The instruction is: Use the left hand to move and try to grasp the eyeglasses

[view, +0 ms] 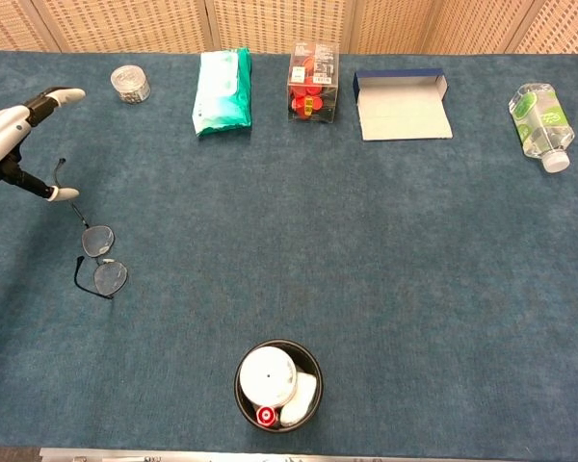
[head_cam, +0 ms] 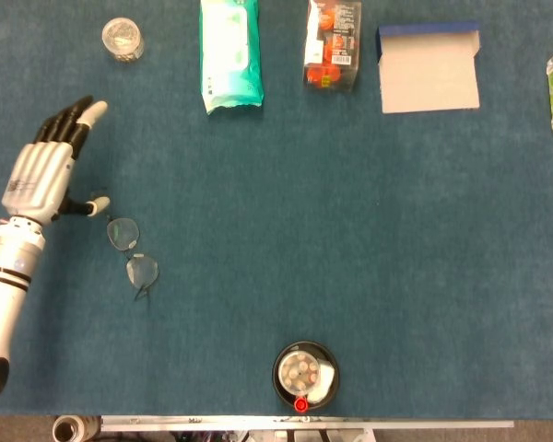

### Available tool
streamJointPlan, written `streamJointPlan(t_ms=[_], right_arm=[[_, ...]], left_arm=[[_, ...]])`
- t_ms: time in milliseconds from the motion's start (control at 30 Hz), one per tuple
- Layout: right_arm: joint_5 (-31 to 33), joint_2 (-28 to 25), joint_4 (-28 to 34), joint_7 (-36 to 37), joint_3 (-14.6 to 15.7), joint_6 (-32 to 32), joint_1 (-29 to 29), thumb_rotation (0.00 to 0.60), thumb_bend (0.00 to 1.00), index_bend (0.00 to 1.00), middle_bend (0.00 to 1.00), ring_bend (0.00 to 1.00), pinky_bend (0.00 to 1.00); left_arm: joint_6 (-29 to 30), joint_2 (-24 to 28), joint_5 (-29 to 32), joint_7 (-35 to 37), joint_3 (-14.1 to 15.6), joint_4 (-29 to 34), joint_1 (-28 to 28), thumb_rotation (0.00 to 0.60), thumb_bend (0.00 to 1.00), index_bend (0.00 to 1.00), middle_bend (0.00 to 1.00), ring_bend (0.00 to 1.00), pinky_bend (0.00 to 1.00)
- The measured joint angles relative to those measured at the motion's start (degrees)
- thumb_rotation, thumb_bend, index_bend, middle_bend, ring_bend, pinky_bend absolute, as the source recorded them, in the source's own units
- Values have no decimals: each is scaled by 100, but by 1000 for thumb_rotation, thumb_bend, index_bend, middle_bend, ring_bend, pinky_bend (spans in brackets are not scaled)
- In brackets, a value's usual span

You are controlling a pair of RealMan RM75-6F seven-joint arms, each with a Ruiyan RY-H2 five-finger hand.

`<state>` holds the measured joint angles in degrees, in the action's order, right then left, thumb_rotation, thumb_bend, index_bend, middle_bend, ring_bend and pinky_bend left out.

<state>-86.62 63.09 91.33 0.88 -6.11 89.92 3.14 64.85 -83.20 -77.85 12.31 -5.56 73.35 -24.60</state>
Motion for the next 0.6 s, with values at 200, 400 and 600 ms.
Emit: streamJointPlan(t_ms=[200,400,600], right_arm=[[5,10,-6,-19,2,-14,5,600,655,440,436,413,550],[3,14,-7,-25,3,-13,3,600,655,440,436,413,550],[3,18,-9,-36,6,-22,5,600,655,440,436,413,550]], left_arm=[[321,-177,53,-401,-70,-240,102,600,92,0,0,0,66],[519,-250,137,-686,-136,-355,204,600,141,0,0,0,66],[715,-277,245,-1071,-183,-418,327,600,230,0,0,0,66]])
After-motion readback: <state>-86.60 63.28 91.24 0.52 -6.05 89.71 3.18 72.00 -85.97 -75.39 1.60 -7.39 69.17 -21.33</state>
